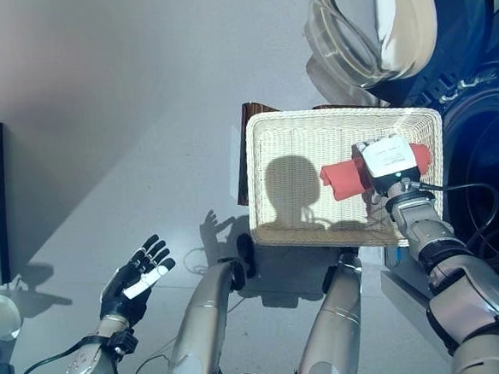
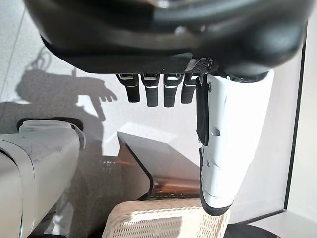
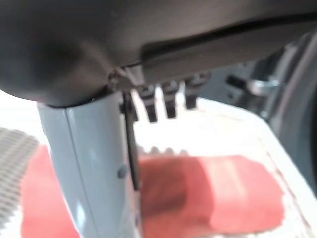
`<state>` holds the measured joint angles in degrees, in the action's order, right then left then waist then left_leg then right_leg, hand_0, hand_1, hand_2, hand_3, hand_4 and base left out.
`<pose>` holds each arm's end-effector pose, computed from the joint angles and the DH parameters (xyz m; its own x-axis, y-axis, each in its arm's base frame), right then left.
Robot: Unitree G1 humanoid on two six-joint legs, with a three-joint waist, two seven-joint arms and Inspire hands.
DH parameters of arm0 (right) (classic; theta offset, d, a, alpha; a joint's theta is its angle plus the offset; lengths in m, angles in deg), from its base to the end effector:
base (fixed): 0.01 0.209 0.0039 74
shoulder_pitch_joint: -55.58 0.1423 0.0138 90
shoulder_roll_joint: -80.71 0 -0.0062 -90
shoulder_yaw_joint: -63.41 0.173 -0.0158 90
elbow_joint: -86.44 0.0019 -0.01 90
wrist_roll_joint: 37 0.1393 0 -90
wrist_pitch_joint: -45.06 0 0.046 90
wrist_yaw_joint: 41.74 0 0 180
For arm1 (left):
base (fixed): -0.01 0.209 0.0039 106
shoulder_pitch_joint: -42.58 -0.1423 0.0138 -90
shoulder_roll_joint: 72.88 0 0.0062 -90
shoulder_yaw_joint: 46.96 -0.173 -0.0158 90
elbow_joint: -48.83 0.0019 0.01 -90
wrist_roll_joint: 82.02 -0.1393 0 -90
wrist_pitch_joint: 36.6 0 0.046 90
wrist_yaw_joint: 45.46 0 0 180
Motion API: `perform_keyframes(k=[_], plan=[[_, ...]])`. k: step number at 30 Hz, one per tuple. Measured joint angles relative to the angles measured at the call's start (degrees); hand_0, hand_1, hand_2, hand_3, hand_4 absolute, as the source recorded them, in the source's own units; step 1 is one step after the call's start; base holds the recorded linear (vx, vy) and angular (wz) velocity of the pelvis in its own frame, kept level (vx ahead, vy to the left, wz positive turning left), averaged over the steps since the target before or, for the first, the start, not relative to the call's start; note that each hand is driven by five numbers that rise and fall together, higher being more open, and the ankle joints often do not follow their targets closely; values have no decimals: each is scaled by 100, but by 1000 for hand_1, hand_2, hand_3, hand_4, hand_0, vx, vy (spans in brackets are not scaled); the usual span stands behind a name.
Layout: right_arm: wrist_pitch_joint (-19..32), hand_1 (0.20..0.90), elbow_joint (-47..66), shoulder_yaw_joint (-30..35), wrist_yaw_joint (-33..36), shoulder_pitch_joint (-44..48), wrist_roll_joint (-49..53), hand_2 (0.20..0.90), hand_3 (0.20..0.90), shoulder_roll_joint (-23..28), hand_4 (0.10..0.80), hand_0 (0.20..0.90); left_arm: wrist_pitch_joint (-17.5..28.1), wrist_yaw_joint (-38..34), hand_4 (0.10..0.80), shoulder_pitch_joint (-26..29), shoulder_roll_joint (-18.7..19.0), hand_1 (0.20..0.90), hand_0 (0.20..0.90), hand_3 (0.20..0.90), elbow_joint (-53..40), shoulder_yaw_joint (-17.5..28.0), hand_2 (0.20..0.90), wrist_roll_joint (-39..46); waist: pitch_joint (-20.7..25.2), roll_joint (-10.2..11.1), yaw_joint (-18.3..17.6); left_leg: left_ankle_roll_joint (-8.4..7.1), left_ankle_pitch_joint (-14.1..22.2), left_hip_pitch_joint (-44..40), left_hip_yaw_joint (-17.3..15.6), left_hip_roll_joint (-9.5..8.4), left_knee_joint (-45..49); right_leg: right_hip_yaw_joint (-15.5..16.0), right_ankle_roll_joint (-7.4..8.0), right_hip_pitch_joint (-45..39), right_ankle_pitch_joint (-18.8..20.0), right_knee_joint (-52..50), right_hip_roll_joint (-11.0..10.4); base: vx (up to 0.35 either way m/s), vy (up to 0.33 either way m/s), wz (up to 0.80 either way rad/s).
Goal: Pick up the clothes and place them into the washing machine
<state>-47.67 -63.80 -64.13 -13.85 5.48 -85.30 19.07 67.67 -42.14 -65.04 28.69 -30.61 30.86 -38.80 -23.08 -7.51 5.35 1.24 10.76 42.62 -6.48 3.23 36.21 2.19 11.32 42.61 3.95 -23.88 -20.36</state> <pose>0.2810 -0.3060 0.0813 0.9893 -0.1293 0.0669 0.0081 -0.4101 -0.9120 0.1212 0.2275 -0.0081 0.9549 -0.0104 -0.2966 -0.0698 0.9635 -0.2584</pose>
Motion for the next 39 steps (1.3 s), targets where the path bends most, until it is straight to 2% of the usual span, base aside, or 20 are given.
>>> perform_keyframes(k=[8,11,16,19,20,21,22,23,29,39], plan=[[9,900,-666,-19,-48,134,38,900,900,-253,800,900,0,-7,800,-26,10,900,900,900,-182,22,900,0,2,-4,49,-6,5,361,97,14,316,-8,-22,350,-114,-415,-16,13,-22,6],[7,900,-737,-56,-45,174,51,900,900,-300,800,900,1,-21,800,-35,20,900,900,900,-217,48,900,2,1,-10,44,-17,109,418,123,22,424,-19,17,462,-279,-649,-56,0,-37,6],[-24,900,-892,-12,-29,327,236,900,900,-408,800,900,2,-12,800,-198,34,900,900,900,-385,61,900,2,4,-14,87,-116,52,625,167,26,499,-96,-24,760,-362,-880,-52,-27,-17,2],[-116,900,-922,-13,-25,397,355,900,900,-518,800,900,2,-15,800,-221,33,900,900,900,-406,61,900,3,5,-17,124,-114,6,722,170,39,504,-126,-76,883,-344,-930,-20,-21,-20,1],[-124,711,-927,-11,-24,403,383,711,711,-520,665,711,2,-18,800,-221,32,900,900,900,-408,62,900,3,4,-17,146,-109,6,730,172,40,519,-129,-86,899,-361,-959,-17,0,0,0],[-131,442,-932,-10,-24,403,390,442,442,-521,473,442,2,-20,800,-222,32,900,900,900,-408,62,900,3,4,-18,166,-105,10,730,175,41,528,-129,-87,903,-386,-987,-15,-7,-15,4],[-149,236,-959,-10,-21,419,389,236,236,-534,325,236,2,-22,800,-222,33,900,900,900,-408,64,900,3,4,-18,179,-106,10,730,180,46,539,-127,-87,902,-408,-1016,-17,-5,-8,5],[-187,200,-1043,-10,-10,473,389,200,200,-579,300,200,3,-24,800,-222,33,900,900,900,-406,64,900,3,4,-18,184,-106,11,730,186,53,551,-127,-93,901,-430,-1050,-17,-6,-3,6],[-285,200,-1306,208,110,677,415,200,200,-798,300,200,3,-25,800,-221,33,900,900,900,-409,66,900,2,5,-20,191,-115,16,730,199,64,579,-127,-99,911,-466,-1115,-24,-3,1,1],[-386,200,-1462,673,236,476,841,200,200,-996,300,200,3,-80,800,-219,36,900,900,900,-409,84,900,-3,18,-39,178,-116,15,730,185,69,537,-128,-98,911,-461,-1039,-4,0,0,0]])
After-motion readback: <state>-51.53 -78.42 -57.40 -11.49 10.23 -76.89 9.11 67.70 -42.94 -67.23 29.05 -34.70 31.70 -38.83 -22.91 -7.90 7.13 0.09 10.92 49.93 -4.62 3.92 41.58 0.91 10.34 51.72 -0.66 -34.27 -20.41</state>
